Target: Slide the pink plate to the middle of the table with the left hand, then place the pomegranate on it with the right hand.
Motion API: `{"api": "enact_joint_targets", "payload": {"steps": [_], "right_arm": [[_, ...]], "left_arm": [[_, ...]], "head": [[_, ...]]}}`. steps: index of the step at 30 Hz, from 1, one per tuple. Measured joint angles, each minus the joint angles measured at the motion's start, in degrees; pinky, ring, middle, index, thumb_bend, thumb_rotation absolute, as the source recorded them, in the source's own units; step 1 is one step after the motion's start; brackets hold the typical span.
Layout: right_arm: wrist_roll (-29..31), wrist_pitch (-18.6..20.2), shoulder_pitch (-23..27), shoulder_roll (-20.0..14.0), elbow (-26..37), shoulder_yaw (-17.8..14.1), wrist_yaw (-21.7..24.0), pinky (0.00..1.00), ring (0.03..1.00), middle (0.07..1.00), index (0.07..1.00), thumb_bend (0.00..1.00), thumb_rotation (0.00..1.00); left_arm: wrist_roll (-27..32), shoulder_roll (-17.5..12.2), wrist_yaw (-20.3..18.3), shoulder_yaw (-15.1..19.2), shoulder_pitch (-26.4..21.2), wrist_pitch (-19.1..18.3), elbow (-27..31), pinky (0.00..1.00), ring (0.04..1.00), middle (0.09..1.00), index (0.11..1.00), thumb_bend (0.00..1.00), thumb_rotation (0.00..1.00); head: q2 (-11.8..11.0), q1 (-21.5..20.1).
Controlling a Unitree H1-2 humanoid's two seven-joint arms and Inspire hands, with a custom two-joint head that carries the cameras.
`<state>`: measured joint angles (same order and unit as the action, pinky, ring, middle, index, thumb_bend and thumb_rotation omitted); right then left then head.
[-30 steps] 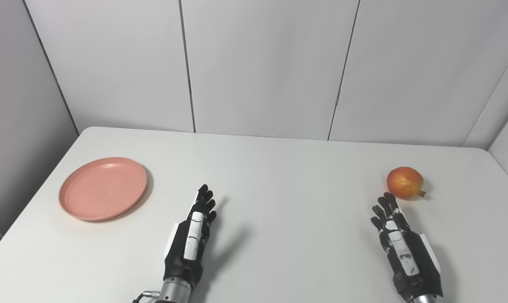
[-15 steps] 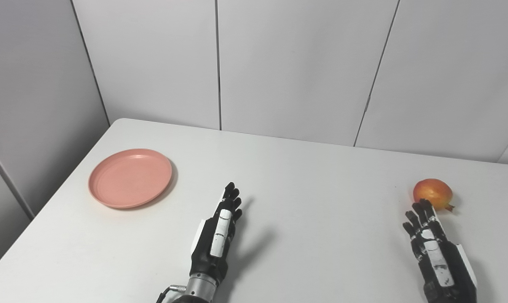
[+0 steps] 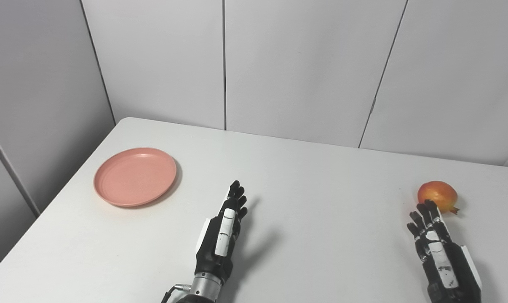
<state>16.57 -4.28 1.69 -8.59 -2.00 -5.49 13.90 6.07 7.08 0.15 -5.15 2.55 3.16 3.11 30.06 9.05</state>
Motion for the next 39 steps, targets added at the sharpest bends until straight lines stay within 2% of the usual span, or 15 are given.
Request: {"api": "enact_joint_targets", "payload": {"steps": [5,11,14,16,19,22,28,31,35,39], "right_arm": [[-0.2,-0.2,0.0,0.0,0.0,0.1,0.1,1.0,1.0,1.0,1.0,0.82,0.73],[-0.8,-1.0,0.8,0.2,-1.2,0.3,0.4,1.0,1.0,1.0,1.0,0.81,0.75],[-1.4,-1.2,1.1,0.2,-1.4,0.6,0.4,1.0,1.0,1.0,0.994,0.82,0.75],[-1.6,-1.2,1.2,0.2,-1.4,0.6,0.3,1.0,1.0,1.0,0.994,0.82,0.75],[-1.8,-1.2,1.1,0.2,-1.4,0.4,0.3,1.0,1.0,1.0,0.996,0.82,0.74],[-2.0,-1.3,1.0,0.3,-1.4,0.4,0.3,1.0,1.0,1.0,0.998,0.81,0.74],[-2.0,-1.3,1.2,0.5,-1.4,0.3,0.3,1.0,1.0,1.0,0.994,0.81,0.73],[-2.0,-1.3,1.2,0.6,-1.4,0.3,0.3,1.0,1.0,1.0,0.992,0.82,0.73],[-2.0,-1.3,1.1,0.6,-1.4,0.1,0.3,1.0,1.0,1.0,0.99,0.82,0.73],[-1.9,-1.3,1.1,0.6,-1.4,0.1,0.4,1.0,1.0,1.0,0.992,0.82,0.73]], "left_arm": [[-0.1,-0.1,0.0,0.1,-0.1,0.1,-0.1,1.0,1.0,1.0,1.0,0.65,0.95],[-2.7,-1.0,-0.1,0.0,-1.3,2.7,-1.3,1.0,1.0,1.0,1.0,0.66,0.94],[-2.7,-2.6,-0.8,0.3,-2.1,2.9,-1.2,1.0,1.0,1.0,1.0,0.75,0.88],[-2.7,-3.7,-0.9,1.4,-2.3,2.6,-0.5,1.0,1.0,1.0,1.0,0.79,0.88],[-0.9,-4.6,-0.9,3.3,-3.2,-0.7,2.8,1.0,1.0,1.0,1.0,0.84,0.87],[1.8,-4.9,-1.1,3.5,-5.5,-5.1,6.3,1.0,0.984,0.985,0.987,0.9,0.87],[5.3,-5.4,-1.2,5.7,-12.0,-12.7,11.6,1.0,0.944,0.939,0.917,0.9,0.87],[6.5,-7.7,-2.0,7.1,-13.7,-13.4,11.9,1.0,0.927,0.927,0.902,0.91,0.91],[7.6,-12.5,-4.0,9.2,-15.7,-13.6,10.8,0.97,0.904,0.908,0.891,0.94,0.9],[8.0,-17.5,-6.9,10.8,-18.4,-13.0,7.5,0.93,0.904,0.918,0.919,0.95,0.91]], "head": [[-0.3,0.3],[-0.9,0.0],[-1.3,-0.6],[-1.5,-0.9],[-1.6,-1.1],[-1.6,-1.2],[-1.8,-1.0],[-1.9,-0.6],[-1.9,-0.6],[-1.9,-0.6]]}}
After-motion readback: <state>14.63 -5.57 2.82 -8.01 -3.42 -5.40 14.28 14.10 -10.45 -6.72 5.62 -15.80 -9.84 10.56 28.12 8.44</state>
